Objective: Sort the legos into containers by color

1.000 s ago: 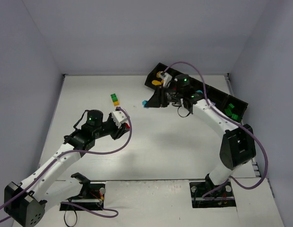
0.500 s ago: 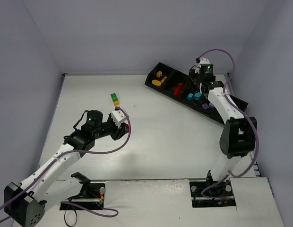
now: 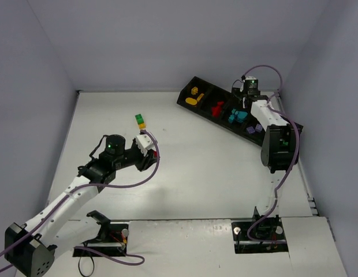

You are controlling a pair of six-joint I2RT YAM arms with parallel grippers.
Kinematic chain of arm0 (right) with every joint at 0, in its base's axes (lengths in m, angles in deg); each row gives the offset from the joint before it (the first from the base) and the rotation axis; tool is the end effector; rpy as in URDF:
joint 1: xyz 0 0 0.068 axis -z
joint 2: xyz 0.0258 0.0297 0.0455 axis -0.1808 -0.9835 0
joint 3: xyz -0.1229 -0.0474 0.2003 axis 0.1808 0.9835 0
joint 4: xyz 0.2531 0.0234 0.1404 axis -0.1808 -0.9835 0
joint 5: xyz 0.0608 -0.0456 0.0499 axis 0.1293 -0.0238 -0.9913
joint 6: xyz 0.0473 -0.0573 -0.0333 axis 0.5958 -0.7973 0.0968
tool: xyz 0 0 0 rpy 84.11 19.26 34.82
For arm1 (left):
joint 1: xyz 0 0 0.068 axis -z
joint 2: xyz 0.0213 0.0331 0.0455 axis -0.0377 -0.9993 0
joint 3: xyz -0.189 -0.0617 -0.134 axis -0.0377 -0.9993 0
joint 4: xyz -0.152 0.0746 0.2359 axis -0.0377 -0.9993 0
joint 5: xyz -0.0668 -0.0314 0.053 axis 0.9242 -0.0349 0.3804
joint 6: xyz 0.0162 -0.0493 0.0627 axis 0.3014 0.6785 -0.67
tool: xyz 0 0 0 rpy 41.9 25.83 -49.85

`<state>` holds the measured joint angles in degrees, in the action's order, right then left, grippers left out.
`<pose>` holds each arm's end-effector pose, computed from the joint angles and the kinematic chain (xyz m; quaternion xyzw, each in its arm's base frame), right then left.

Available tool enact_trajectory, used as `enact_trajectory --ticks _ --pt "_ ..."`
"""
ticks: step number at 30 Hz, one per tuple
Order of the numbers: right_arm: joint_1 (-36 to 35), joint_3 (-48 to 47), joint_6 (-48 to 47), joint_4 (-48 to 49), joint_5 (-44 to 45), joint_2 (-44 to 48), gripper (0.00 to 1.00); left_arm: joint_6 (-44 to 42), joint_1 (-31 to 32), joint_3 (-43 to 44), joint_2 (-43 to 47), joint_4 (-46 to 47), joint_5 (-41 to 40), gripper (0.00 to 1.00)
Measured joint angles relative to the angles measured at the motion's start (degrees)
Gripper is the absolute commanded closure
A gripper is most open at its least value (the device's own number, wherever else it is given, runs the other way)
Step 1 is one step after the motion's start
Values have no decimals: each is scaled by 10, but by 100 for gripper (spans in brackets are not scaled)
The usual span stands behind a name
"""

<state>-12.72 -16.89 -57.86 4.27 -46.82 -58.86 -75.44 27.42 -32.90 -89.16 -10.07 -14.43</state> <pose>0.5335 0.0266 0.1814 0.0219 0.8660 0.0754 0.4939 0.2378 -0.1745 0.2580 0.3962 0.7005 -0.3034 0.5101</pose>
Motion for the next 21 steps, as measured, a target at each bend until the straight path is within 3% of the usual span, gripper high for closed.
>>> enact_trajectory --ticks 3,7,13,21 --pt "0 -3 -3 -1 -7 0 35 0 0 0 0 0 2 100" --pt "0 4 -2 -2 -45 15 37 0 0 0 0 1 11 100" --pt "-19 85 30 -6 -219 139 37 -5 0 0 -1 9 19 100" --pt "-209 158 90 16 -415 254 36 -27 0 12 -20 8 19 100"
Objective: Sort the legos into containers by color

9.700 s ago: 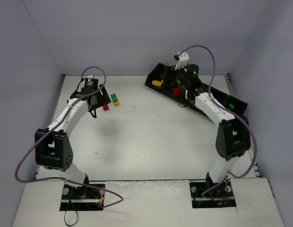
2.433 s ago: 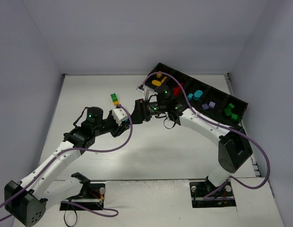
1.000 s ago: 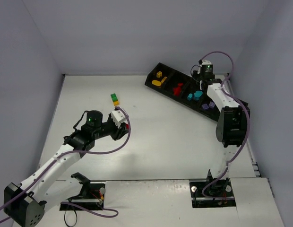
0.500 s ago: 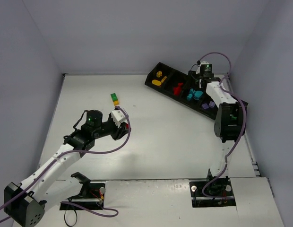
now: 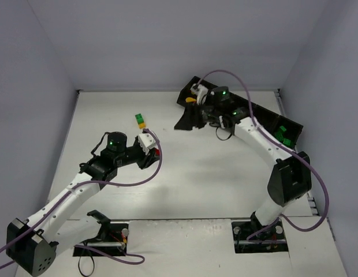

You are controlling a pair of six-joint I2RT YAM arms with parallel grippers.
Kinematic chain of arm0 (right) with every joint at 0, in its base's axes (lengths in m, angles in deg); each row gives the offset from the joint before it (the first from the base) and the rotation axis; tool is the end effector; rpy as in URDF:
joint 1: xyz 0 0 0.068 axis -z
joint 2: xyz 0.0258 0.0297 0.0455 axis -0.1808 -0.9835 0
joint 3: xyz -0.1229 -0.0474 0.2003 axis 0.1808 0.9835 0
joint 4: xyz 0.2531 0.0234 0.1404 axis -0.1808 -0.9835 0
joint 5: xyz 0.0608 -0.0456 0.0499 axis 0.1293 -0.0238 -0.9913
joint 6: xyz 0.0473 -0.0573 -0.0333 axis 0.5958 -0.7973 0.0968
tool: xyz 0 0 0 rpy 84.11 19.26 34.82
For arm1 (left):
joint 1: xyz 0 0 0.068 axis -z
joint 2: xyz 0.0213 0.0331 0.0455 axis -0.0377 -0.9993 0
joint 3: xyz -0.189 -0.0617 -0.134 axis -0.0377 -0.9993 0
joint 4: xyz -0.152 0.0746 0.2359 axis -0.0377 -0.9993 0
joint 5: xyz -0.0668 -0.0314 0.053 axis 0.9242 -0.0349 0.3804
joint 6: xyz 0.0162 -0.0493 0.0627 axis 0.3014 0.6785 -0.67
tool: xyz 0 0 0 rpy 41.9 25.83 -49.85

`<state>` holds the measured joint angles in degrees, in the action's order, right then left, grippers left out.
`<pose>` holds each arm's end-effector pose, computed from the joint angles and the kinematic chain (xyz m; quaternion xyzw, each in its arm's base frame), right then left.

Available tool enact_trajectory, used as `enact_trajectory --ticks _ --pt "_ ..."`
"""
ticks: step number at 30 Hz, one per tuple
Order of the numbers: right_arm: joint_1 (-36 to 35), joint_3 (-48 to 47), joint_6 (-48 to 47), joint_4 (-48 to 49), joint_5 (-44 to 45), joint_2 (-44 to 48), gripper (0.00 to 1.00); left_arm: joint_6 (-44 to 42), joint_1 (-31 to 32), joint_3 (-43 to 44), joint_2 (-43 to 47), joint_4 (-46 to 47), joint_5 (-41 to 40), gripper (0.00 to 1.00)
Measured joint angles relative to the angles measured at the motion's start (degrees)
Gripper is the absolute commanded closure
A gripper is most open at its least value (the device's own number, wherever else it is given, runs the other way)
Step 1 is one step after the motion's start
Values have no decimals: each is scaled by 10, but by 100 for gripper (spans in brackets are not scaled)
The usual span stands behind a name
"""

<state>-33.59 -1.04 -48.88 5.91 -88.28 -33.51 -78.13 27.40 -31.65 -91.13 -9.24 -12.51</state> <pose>0.3804 0.2178 0.2894 -0.2680 0.7361 0.4795 0.3954 0.2416 -0.1789 0.2597 0.4199 0.6840 -0.3039 0.5134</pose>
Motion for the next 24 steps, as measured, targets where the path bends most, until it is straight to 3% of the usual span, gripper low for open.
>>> enact_trajectory --ticks 7,24 --pt "-107 60 64 33 -43 3 36 -12 0 10 -5 -1 -1 100" --pt "-173 66 126 104 -39 3 42 -17 0 20 1 -20 -5 100"
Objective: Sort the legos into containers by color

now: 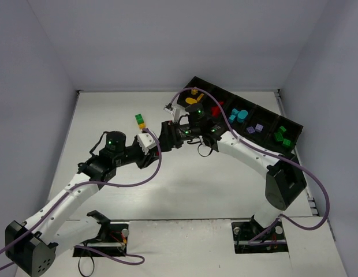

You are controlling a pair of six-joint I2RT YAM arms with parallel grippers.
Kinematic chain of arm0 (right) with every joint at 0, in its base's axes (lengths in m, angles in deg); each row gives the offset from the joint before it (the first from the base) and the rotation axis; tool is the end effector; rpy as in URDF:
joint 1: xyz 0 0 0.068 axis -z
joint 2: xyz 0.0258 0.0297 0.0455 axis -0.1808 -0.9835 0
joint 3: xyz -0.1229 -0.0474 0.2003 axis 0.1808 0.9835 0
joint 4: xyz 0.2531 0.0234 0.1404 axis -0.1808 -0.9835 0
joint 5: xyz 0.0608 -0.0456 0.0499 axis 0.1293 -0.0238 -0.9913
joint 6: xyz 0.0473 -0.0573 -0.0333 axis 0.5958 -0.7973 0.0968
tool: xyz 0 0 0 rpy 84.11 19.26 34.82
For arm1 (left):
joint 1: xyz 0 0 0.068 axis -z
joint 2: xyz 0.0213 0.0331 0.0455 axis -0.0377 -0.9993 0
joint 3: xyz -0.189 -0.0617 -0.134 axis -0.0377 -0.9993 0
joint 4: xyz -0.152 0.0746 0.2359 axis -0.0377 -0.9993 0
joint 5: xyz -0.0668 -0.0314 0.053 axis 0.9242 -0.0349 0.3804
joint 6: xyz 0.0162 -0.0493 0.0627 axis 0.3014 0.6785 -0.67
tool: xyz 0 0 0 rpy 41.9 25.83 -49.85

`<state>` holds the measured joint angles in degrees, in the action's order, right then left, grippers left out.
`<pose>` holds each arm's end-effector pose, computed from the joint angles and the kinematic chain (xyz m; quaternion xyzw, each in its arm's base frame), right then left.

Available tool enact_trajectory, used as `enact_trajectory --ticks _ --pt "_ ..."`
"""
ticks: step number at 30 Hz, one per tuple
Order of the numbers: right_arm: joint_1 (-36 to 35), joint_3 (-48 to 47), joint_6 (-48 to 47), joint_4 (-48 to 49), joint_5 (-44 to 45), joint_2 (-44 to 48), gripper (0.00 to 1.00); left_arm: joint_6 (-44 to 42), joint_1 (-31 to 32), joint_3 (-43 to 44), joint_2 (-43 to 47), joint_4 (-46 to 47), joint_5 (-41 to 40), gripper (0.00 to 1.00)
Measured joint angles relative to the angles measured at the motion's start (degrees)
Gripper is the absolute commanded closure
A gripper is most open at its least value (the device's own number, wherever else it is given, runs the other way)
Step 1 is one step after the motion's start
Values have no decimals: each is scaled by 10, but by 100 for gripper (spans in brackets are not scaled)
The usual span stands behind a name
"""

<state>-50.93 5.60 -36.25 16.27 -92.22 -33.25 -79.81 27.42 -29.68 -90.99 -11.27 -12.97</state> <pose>0.2921 0.3204 0.2674 -0.3249 0.6916 0.5892 0.2625 0.2414 -0.1783 0.2699 0.4282 0.6789 -0.2933 0.5193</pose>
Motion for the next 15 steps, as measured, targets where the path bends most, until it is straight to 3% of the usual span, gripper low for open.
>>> enact_trajectory --ticks 6,15 --pt "-4 8 9 9 1 -1 47 -1 0 0 2 -10 0 100" --pt "-5 17 16 13 3 -20 44 -4 0 0 2 -20 0 100"
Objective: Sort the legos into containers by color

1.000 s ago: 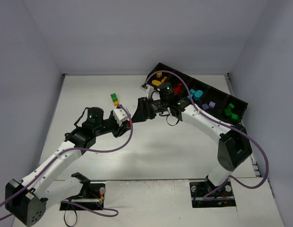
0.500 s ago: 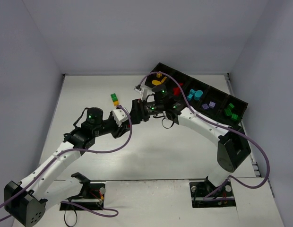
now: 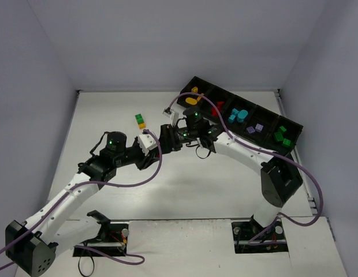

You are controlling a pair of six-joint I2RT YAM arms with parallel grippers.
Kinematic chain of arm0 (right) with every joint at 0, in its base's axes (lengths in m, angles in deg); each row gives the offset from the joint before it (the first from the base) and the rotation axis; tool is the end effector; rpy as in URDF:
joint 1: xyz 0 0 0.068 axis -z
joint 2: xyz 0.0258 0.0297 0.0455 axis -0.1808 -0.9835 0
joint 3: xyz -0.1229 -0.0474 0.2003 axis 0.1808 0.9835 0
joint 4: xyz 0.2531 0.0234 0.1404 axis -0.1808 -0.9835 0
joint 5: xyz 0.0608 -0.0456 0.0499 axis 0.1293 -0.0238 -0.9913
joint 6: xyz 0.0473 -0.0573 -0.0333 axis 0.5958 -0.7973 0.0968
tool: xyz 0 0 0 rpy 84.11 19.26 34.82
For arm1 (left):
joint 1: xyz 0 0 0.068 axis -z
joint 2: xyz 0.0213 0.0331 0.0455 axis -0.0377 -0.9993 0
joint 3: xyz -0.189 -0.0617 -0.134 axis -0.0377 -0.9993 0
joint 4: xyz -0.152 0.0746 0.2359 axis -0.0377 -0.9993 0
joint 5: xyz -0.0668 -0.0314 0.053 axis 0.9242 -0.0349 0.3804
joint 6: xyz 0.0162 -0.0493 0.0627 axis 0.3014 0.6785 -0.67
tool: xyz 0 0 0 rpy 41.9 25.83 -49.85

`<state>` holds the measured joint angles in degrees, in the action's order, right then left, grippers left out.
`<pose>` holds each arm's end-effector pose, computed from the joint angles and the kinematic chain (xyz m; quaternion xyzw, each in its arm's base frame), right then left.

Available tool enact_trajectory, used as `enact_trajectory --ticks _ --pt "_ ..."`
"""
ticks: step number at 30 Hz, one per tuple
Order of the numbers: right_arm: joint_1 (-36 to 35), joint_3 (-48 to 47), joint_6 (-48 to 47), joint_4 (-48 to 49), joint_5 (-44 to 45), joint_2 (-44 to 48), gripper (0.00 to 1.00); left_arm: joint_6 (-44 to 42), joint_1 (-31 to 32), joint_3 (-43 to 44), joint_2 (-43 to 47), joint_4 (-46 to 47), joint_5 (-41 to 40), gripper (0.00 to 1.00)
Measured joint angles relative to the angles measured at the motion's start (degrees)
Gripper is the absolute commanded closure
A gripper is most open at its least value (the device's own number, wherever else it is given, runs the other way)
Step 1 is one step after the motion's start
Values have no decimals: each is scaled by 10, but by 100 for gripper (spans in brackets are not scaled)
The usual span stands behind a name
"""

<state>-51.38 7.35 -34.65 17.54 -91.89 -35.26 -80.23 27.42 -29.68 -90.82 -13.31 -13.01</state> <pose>0.2923 0.3247 0.2434 -0.3102 0.7084 0.5877 0.2377 0.2396 -0.1773 0.2662 0.4306 0.6871 -0.2918 0.5073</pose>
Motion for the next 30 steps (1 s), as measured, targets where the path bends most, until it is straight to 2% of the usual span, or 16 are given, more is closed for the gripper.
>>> enact_trajectory --ticks 1,4,5,7,8,10,11,12,16,17,19,22,26,30 --pt "0 0 0 0 0 -3 46 0 0 0 0 -2 0 100" --pt "-1 0 2 -1 -1 -10 57 -4 0 0 -1 -7 -5 100" --pt "-3 0 5 -1 -2 -10 68 -5 1 0 -2 -9 -6 100" --pt "-7 0 7 -1 0 -10 79 -9 1 0 -3 -15 -10 100" --pt "-8 0 12 -3 1 -11 90 -11 1 0 -3 -16 -12 100" --pt "-7 -2 11 -3 0 -13 99 -13 3 0 -4 -16 -16 100" --pt "-7 -4 10 -5 0 -14 100 -14 3 0 -4 -17 -17 90" --pt "-7 -4 10 -5 0 -14 100 -14 3 0 -5 -16 -19 90" --pt "-6 -13 1 -15 3 -17 100 -15 3 0 -6 -10 -24 55" --pt "-4 -16 -8 -16 5 -18 100 -14 3 0 -7 -6 -26 41" --pt "2 -16 -25 -29 11 -21 100 -9 3 0 -7 9 -43 29" --pt "24 -17 -49 -47 25 -28 100 12 3 0 -7 29 -75 28" --pt "86 -46 -84 -68 61 -53 100 52 3 0 -7 42 -111 27" --pt "149 -101 -136 -80 133 -78 100 113 3 -1 -6 51 -148 26"
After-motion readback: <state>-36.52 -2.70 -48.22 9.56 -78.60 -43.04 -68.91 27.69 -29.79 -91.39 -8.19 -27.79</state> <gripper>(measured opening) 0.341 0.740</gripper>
